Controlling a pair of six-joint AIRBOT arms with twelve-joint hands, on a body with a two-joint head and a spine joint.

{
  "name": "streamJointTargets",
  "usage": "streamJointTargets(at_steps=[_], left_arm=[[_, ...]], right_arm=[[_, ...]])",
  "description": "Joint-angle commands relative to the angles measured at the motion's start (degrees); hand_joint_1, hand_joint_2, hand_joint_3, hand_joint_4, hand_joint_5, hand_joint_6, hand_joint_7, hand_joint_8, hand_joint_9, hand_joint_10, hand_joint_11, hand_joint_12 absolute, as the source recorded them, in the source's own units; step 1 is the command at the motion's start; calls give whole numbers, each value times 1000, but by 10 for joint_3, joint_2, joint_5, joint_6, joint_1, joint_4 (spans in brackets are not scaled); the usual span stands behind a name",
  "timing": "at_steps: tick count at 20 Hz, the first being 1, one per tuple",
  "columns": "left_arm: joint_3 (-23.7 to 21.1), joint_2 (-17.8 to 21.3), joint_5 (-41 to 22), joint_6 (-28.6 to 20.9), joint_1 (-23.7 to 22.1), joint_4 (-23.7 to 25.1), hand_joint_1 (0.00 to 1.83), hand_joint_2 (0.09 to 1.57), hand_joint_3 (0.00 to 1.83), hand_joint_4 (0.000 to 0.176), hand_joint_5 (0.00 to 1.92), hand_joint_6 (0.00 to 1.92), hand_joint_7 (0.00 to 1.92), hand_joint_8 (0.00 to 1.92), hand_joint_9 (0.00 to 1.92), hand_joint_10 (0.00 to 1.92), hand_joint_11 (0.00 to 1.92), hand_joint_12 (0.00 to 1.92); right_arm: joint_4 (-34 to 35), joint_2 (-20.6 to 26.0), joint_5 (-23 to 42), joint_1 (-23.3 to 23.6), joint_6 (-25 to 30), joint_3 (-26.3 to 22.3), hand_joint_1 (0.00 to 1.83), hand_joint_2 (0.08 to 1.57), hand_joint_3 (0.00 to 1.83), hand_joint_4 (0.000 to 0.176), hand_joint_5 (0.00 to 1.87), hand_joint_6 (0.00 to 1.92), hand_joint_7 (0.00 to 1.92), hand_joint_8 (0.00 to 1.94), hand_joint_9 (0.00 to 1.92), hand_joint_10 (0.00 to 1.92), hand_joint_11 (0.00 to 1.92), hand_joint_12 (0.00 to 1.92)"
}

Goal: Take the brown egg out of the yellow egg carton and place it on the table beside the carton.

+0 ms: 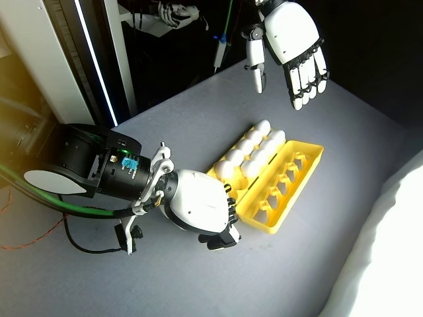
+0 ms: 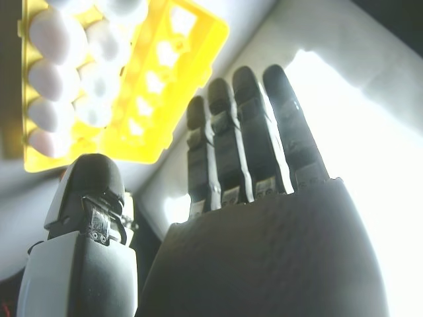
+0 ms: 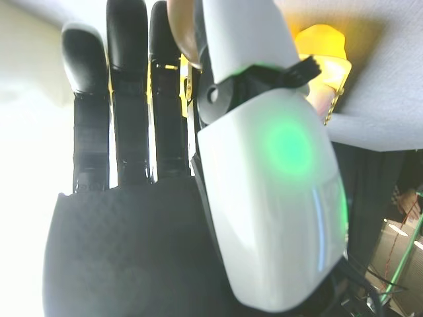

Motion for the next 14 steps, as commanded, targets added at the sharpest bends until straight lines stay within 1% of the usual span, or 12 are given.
streamJointTargets(at_steps=[1, 2, 4, 5, 6, 7, 8, 10, 11, 12, 13, 14], left_arm=[[-2, 7, 5, 2, -5, 52, 228, 1316, 0, 0, 395, 7, 436, 7, 397, 6, 167, 378], [-2, 7, 5, 2, -5, 52, 191, 1331, 5, 0, 358, 2, 398, 1, 355, 0, 119, 364], [-2, 7, 5, 2, -5, 52, 225, 1321, 0, 0, 390, 13, 437, 14, 398, 16, 160, 385], [-2, 7, 5, 2, -5, 52, 231, 1326, 2, 0, 375, 3, 429, 6, 391, 8, 144, 380], [-2, 7, 5, 2, -5, 52, 231, 1326, 2, 0, 375, 3, 429, 6, 391, 8, 144, 380], [-2, 7, 5, 2, -5, 52, 250, 1324, 1, 0, 387, 5, 431, 4, 388, 4, 144, 382], [-2, 7, 5, 2, -5, 52, 248, 1322, 0, 0, 405, 11, 452, 11, 408, 11, 164, 394], [-2, 7, 5, 2, -5, 52, 220, 1324, 1, 0, 395, 3, 445, 5, 411, 8, 154, 397], [-2, 7, 5, 2, -5, 52, 220, 1324, 1, 0, 395, 3, 445, 5, 411, 8, 154, 397], [-2, 7, 5, 2, -5, 51, 214, 1325, 2, 0, 401, 5, 451, 7, 414, 8, 162, 402], [-2, 7, 5, 2, -5, 51, 208, 1331, 3, 0, 395, 2, 443, 2, 403, 3, 152, 401], [-2, 7, 5, 2, -5, 51, 231, 1334, 3, 0, 387, 0, 435, 0, 392, 0, 132, 399]], right_arm=[[-2, 6, 57, -2, -3, 4, 1486, 1154, 1, 0, 838, 1087, 918, 1094, 864, 1219, 579, 1717], [-2, 6, 59, -2, -3, 4, 1487, 1147, 0, 0, 858, 1070, 946, 1064, 877, 1200, 579, 1678], [-2, 6, 60, -2, -3, 4, 1488, 1142, 0, 0, 863, 1067, 958, 1048, 886, 1181, 588, 1663], [-2, 6, 62, -1, -3, 4, 1397, 1142, 0, 0, 830, 1105, 974, 1067, 845, 1256, 549, 1441], [-2, 6, 62, -1, -3, 4, 1397, 1142, 0, 0, 830, 1105, 974, 1067, 845, 1256, 549, 1441], [-2, 6, 63, 0, -3, 4, 1249, 1176, 0, 0, 747, 1227, 959, 1135, 721, 1035, 419, 1388], [-2, 6, 63, 1, -3, 4, 1223, 1166, 0, 0, 779, 1202, 973, 1103, 739, 882, 421, 1367], [-2, 6, 64, 3, -3, 4, 1198, 1186, 3, 0, 747, 1275, 925, 1153, 713, 791, 367, 1376], [-2, 6, 65, 4, -3, 4, 1198, 1186, 3, 0, 747, 1275, 925, 1153, 713, 791, 367, 1376], [-2, 6, 65, 4, -3, 4, 1323, 1135, 0, 0, 691, 799, 934, 1097, 713, 752, 355, 1351], [-2, 6, 65, 4, -3, 4, 1345, 1131, 0, 0, 731, 550, 918, 1113, 705, 728, 334, 1356], [-2, 6, 65, 4, -3, 4, 1312, 1054, 0, 0, 781, 324, 834, 478, 694, 671, 329, 1321]])
